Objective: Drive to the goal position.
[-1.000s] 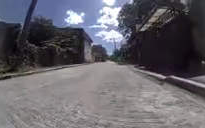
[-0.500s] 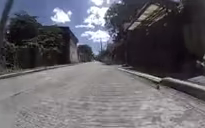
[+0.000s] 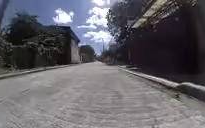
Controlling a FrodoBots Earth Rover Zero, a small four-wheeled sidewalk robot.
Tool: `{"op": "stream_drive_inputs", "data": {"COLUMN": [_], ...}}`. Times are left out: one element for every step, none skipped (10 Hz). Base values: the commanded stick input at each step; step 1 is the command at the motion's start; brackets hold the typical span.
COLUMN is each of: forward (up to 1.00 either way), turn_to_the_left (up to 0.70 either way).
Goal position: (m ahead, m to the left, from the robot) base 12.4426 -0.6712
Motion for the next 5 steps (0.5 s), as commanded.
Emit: {"op": "stream_drive_inputs", "data": {"forward": [1.00, 1.00, 1.00, 1.00, 1.00], "turn_to_the_left": [0.00, 0.00, 0.00, 0.00, 0.00]}}
